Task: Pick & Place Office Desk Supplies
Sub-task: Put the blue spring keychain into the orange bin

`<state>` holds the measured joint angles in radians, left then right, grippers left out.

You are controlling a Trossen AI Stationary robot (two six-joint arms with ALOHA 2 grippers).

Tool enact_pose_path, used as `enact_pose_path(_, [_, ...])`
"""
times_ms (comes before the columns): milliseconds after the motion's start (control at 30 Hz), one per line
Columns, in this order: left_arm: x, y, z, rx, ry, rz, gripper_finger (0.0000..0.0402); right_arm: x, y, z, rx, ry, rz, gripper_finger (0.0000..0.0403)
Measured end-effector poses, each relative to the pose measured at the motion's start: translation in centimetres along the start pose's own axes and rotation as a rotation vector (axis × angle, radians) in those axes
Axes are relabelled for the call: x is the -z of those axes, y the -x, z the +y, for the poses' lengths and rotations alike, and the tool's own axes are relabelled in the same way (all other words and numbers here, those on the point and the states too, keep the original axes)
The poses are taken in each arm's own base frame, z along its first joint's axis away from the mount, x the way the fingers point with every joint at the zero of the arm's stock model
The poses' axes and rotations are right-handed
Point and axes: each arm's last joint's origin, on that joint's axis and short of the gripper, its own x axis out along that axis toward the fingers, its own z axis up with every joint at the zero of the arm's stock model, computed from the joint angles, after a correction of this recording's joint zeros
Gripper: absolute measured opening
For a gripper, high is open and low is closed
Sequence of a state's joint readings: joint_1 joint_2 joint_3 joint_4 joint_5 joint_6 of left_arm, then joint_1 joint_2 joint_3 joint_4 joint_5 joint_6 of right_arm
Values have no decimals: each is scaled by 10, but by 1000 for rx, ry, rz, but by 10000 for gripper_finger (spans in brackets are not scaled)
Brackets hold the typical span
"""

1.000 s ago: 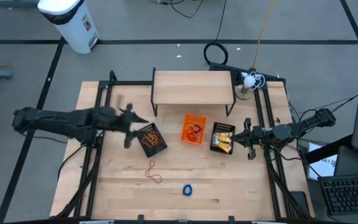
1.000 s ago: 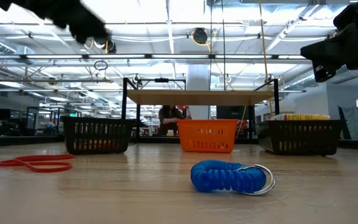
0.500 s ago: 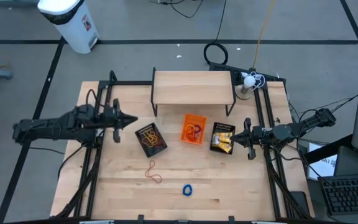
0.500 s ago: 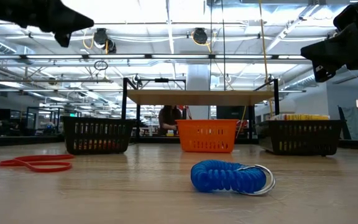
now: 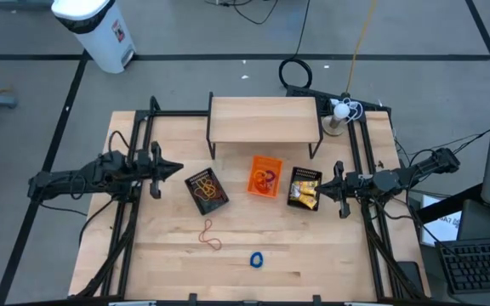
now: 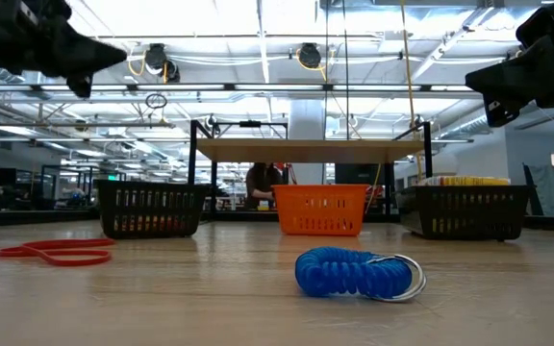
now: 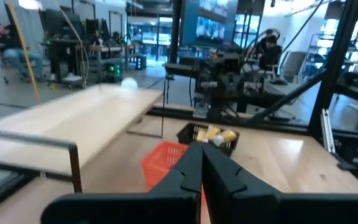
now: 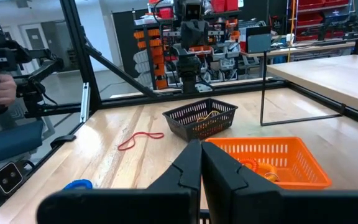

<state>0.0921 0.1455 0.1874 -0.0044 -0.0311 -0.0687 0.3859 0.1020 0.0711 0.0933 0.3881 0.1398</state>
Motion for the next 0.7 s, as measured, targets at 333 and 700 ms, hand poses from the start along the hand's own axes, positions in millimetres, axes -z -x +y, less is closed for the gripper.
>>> enact_pose_path(333, [11, -1, 1, -8, -8, 49, 4, 0, 0, 0, 1, -5, 0, 4])
enact_pose_path(700, [16, -1, 1, -1, -10, 98, 5, 0, 0, 0, 1, 5, 0, 4])
